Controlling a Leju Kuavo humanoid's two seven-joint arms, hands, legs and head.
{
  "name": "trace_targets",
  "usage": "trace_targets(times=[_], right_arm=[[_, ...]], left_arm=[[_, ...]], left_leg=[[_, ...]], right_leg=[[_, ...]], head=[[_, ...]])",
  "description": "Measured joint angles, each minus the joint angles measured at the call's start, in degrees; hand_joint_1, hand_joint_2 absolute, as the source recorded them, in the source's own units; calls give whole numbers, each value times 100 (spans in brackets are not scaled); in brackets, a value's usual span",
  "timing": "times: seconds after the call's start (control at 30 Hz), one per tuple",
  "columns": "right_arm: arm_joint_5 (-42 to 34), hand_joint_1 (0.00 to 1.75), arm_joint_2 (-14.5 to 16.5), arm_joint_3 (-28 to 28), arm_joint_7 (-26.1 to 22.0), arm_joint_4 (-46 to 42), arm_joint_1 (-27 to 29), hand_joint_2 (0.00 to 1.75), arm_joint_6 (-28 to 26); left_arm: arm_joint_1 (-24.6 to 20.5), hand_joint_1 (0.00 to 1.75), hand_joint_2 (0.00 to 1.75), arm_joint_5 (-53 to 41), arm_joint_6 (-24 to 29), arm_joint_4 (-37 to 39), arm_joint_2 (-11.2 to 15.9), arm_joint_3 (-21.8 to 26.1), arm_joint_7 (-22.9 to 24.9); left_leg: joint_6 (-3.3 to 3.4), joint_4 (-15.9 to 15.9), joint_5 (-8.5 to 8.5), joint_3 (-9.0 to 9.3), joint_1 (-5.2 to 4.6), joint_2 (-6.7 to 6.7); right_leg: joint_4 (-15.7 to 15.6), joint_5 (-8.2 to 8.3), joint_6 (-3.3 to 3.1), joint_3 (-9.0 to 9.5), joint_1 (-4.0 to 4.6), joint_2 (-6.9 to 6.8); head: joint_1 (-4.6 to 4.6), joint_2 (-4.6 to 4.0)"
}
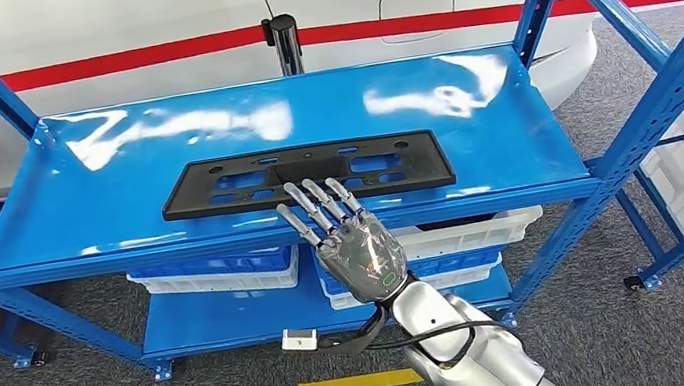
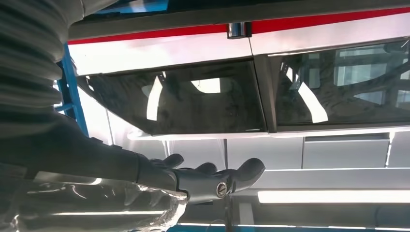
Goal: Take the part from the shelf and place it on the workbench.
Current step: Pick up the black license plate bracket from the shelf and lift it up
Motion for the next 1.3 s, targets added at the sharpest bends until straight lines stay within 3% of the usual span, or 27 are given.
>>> trace_targets(times=[0.1,0.17,0.23,0.3,0.37,0.47,0.53,0.6,0.67,0.73,0.77,0.83,0.9,0.97,1.07,1.13,1.2,1.23,1.27,1.3], right_arm=[[16,0,28,3,-2,-1,54,175,-8],[19,0,34,5,-1,-1,97,175,-8],[16,0,41,5,10,-4,129,175,-8],[7,0,47,4,21,-25,135,175,-7],[-1,0,50,2,25,-50,133,175,-7],[-8,0,50,-4,28,-76,139,175,-7],[-14,0,46,-14,30,-110,143,175,-7],[-16,0,40,-23,32,-136,155,175,-4],[-16,0,25,-30,36,-140,203,175,2],[-14,0,5,-35,49,-142,275,175,15],[-9,0,-1,-36,58,-146,301,175,22],[0,0,-5,-40,74,-167,319,175,38],[8,0,-1,-46,81,-193,323,175,58],[14,0,2,-51,84,-205,331,175,84],[17,0,9,-54,84,-233,335,175,99],[19,0,24,-54,84,-251,335,175,100],[19,0,36,-53,84,-254,350,175,102],[19,0,37,-53,84,-254,361,175,102],[19,0,37,-53,84,-254,369,175,102],[19,0,38,-53,84,-254,373,175,102]], left_arm=[[7,0,0,-2,2,1,-7,9,-1],[21,0,0,-13,6,2,-8,10,-1],[29,0,0,-47,10,1,-7,10,-8],[26,0,0,-81,14,0,-5,9,-21],[16,0,0,-96,16,0,-4,8,-33],[10,0,0,-106,16,0,-5,5,-38],[8,0,0,-114,16,0,-8,5,-42],[3,0,0,-122,16,0,-8,5,-47],[-1,0,0,-131,15,0,-7,5,-48],[1,0,0,-150,11,0,-8,5,-49],[2,0,0,-162,8,0,-9,5,-49],[2,0,0,-182,-3,0,-15,5,-49],[-1,0,0,-189,-10,0,-19,5,-50],[-3,0,0,-190,-10,0,-20,5,-51],[-8,0,0,-190,-9,0,-18,5,-51],[-9,0,0,-191,-11,0,-20,4,-51],[-4,0,0,-192,-12,0,-22,3,-51],[-1,0,0,-192,-11,0,-21,3,-51],[0,0,0,-192,-11,0,-20,3,-51],[0,0,0,-192,-10,0,-19,3,-51]], left_leg=[[-72,1005,-478,-506,24,12],[-91,1453,-573,-788,28,15],[-79,1275,-303,-788,29,18],[-28,462,164,-443,25,19],[26,-106,367,-177,2,17],[114,-213,345,-124,-29,15],[191,-283,361,-60,-15,22],[244,-319,359,-12,-11,30],[272,-316,342,-3,-18,27],[278,-310,317,12,-26,14],[271,-305,300,27,-28,5],[232,-291,252,76,-29,-9],[170,-267,187,112,-54,-17],[111,-258,149,126,-57,-15],[23,-114,36,92,-16,-3],[-33,469,-267,-175,8,9],[-71,1238,-555,-605,23,16],[-77,1422,-562,-741,25,17],[-72,1370,-445,-759,25,17],[-58,1088,-235,-657,25,18]], right_leg=[[-5,-36,-69,45,1,-6],[-4,-56,-90,65,12,-4],[-4,-86,-92,109,17,11],[-4,-130,-67,176,22,31],[-1,-177,-16,206,58,43],[-9,-221,78,199,77,42],[180,-328,107,120,85,30],[656,-534,82,-108,85,23],[1294,-747,63,-471,75,23],[1658,-782,111,-740,59,23],[1542,-670,163,-729,50,21],[767,-285,260,-421,26,6],[142,-31,245,-124,24,-4],[43,-1,151,-57,47,7],[23,0,24,-13,6,21],[12,-19,-40,25,-11,20],[13,-42,-74,41,4,19],[14,-50,-83,49,11,22],[14,-60,-85,63,15,27],[15,-73,-81,84,16,34]], head=[[-18,0],[-18,0],[-19,0],[-19,0],[-13,0],[-4,1],[8,1],[26,1],[32,1],[33,1],[33,1],[37,1],[34,1],[28,0],[15,1],[-8,1],[-18,1],[-20,1],[-21,0],[-20,0]])
